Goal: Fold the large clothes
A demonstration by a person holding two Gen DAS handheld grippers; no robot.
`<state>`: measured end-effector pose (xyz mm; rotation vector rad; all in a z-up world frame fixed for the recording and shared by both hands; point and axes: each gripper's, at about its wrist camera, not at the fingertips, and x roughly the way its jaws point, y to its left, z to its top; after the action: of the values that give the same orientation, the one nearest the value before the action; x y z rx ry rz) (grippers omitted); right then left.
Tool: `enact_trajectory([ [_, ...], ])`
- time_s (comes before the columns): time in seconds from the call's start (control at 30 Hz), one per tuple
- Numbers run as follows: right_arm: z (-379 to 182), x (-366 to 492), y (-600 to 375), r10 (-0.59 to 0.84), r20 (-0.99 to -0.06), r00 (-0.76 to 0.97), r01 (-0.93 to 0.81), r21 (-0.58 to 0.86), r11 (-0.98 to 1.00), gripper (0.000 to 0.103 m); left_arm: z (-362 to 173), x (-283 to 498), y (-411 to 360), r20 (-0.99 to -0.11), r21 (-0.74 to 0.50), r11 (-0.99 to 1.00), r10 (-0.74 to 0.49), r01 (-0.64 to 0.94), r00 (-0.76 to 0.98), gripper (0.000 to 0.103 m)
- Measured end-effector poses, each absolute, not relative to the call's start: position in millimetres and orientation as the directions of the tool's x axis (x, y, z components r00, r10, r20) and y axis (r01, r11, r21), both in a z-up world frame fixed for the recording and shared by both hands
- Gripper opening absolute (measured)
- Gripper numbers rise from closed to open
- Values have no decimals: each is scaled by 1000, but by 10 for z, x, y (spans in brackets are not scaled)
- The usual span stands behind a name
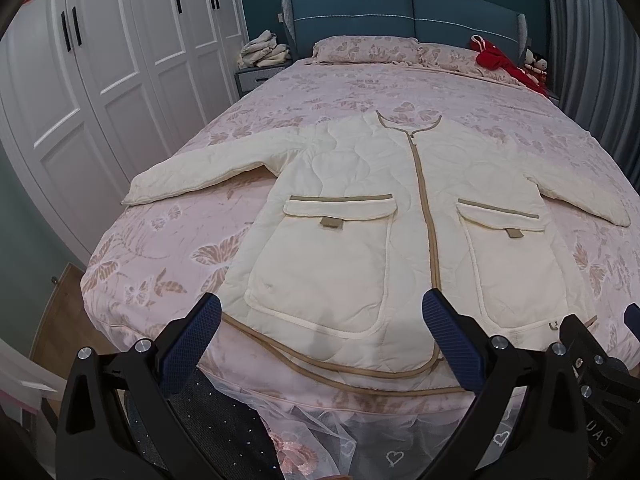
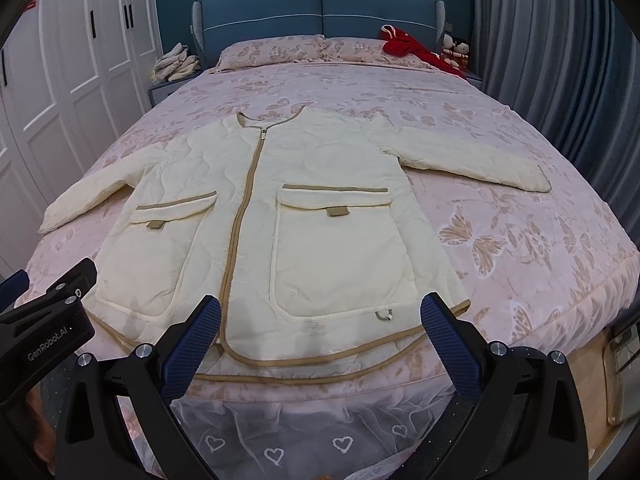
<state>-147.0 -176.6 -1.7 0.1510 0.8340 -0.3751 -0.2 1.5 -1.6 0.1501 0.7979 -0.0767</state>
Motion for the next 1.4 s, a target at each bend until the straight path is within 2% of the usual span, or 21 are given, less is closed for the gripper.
enact_trajectory([
  [1.4,52,-1476,-1605,-222,-741,634,334,3,942,98,19,-75,135,-720,112,989,10,101,694,98],
])
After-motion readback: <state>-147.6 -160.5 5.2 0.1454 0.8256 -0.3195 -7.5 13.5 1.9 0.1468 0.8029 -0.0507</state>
